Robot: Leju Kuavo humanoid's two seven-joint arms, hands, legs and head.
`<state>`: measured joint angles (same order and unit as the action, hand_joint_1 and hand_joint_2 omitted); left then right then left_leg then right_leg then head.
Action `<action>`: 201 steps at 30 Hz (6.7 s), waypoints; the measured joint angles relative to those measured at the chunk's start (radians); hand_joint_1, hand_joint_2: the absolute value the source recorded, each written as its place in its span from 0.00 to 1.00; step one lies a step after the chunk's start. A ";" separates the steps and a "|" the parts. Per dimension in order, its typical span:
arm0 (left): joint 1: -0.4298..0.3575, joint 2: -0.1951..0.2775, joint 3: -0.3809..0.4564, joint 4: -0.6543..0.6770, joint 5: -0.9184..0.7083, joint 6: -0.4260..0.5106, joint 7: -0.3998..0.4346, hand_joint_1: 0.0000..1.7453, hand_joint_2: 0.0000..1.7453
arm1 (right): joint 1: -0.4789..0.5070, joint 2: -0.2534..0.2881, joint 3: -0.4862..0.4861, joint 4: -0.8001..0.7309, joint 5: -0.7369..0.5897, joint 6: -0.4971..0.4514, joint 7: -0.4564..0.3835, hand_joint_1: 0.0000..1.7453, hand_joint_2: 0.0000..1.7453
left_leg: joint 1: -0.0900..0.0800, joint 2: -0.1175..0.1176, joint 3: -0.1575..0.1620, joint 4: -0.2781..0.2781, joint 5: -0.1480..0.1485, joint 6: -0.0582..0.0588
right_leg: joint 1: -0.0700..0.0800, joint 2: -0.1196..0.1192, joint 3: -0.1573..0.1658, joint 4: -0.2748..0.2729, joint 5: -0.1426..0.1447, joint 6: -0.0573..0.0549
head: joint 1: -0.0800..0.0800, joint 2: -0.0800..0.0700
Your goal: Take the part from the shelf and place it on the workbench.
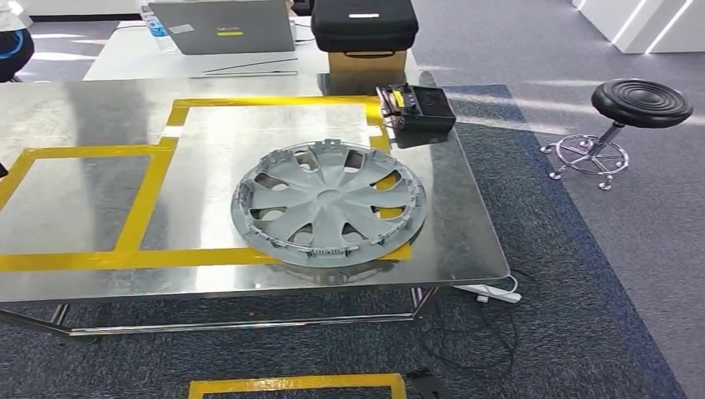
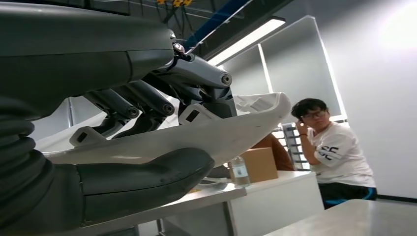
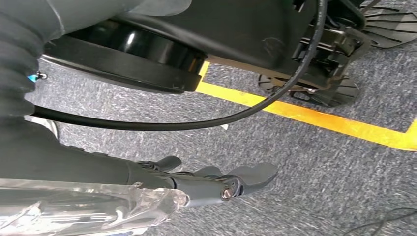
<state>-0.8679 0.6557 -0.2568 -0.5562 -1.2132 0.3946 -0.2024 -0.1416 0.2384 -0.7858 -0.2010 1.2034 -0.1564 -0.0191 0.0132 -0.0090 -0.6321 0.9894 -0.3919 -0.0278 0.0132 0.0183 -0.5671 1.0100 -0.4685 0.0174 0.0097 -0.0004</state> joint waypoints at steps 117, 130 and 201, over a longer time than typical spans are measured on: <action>0.064 -0.248 -0.035 -0.095 0.052 -0.102 -0.067 0.00 0.00 | 0.001 0.004 0.018 0.000 -0.011 -0.003 -0.004 0.00 0.00 | 0.017 0.004 -0.047 0.177 -0.142 -0.035 | -0.024 -0.003 -0.071 0.023 0.056 -0.013 | 0.007 0.000; 0.068 -0.252 -0.034 -0.095 0.052 -0.110 -0.070 0.00 0.00 | 0.007 0.004 0.018 0.000 -0.011 -0.003 -0.004 0.00 0.00 | 0.011 0.005 0.073 0.002 -0.061 0.009 | -0.018 -0.006 -0.133 0.053 0.074 0.033 | 0.005 0.000; 0.421 -0.304 0.064 0.075 0.087 0.033 -0.031 0.00 0.00 | 0.020 -0.005 0.018 -0.003 -0.029 -0.013 -0.018 0.00 0.00 | -0.006 0.010 -0.013 0.010 0.016 0.015 | 0.014 -0.011 0.033 0.031 -0.026 -0.019 | 0.000 0.000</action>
<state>-0.4465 0.3512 -0.1929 -0.4816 -1.1257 0.4276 -0.2334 -0.1214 0.2336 -0.7679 -0.2045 1.1746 -0.1698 -0.0372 0.0077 0.0010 -0.6448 0.9992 -0.3761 -0.0123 0.0270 0.0072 -0.5338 1.0412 -0.4943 -0.0012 0.0101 -0.0004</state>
